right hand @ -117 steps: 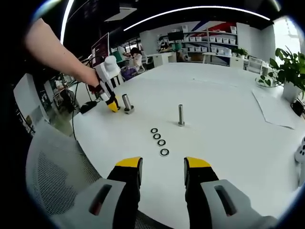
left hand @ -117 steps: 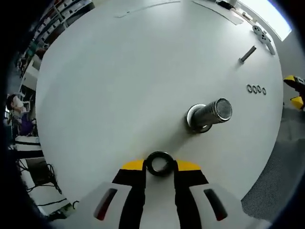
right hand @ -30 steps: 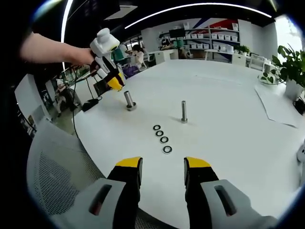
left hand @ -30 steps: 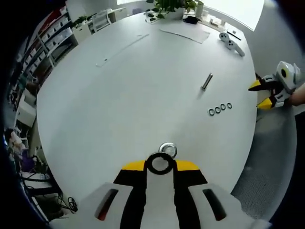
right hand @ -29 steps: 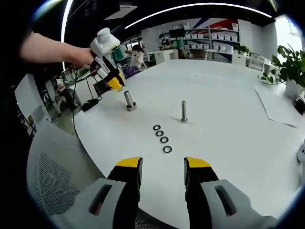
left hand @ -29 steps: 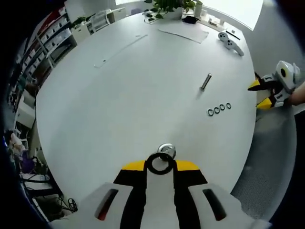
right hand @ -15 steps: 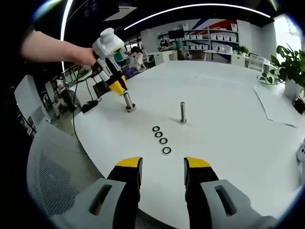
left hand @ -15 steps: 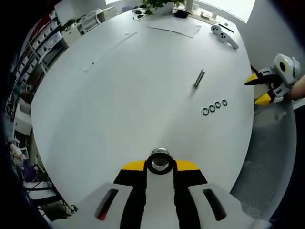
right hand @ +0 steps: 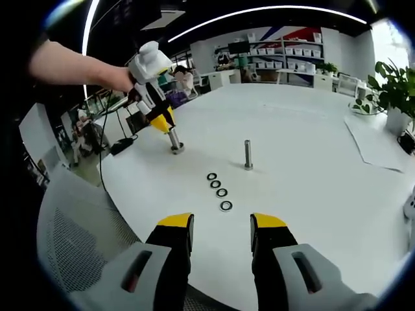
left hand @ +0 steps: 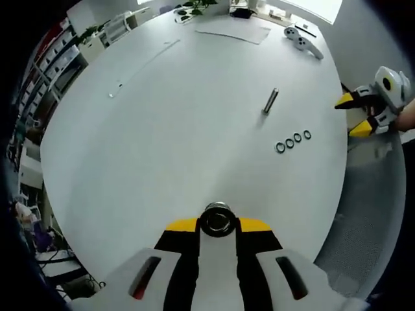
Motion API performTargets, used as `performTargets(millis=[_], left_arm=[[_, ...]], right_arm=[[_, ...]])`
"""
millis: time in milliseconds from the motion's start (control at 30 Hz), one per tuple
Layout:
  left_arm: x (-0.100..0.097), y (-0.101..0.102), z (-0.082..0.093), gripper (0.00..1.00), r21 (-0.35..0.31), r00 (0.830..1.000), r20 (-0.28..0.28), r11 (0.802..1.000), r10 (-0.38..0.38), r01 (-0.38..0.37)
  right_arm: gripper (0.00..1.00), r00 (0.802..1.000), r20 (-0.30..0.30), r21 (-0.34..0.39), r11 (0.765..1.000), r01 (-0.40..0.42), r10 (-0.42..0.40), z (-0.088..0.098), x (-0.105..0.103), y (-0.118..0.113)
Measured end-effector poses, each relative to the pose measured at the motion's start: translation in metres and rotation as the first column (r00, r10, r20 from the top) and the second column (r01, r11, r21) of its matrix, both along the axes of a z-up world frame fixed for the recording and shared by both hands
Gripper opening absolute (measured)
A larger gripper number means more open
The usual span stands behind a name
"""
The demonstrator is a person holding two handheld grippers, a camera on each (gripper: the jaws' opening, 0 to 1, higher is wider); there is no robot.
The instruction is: Place the washer onto the threaded stud by aligning its center hole with the stud, sliding it down to the base, and recovering from edge contact or off-axis alignment until the washer reaches the visible bottom stop.
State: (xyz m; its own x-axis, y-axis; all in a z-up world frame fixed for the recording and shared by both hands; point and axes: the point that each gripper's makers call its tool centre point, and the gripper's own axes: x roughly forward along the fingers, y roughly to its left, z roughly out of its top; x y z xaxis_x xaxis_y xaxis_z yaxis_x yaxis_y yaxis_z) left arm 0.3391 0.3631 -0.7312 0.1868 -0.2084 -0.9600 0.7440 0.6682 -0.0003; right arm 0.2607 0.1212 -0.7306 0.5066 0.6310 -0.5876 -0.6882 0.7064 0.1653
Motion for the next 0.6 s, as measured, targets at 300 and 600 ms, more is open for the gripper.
performTargets(millis=[300,600], left_arm=[[0.001,-0.002,-0.013,0.18,0.029,1.000,-0.017,0.999,-0.018,0.018],[0.002,-0.001,-0.027,0.18,0.057,0.999,-0.041,0.998,-0.024,0.027]], right_arm=[[0.37,1.000,0.001,0.006,1.000,0.005,-0.005,0.001,0.000,0.000],[0.37,1.000,0.005,0.012,1.000,0.011,-0.012,0.002,0.001,-0.001]])
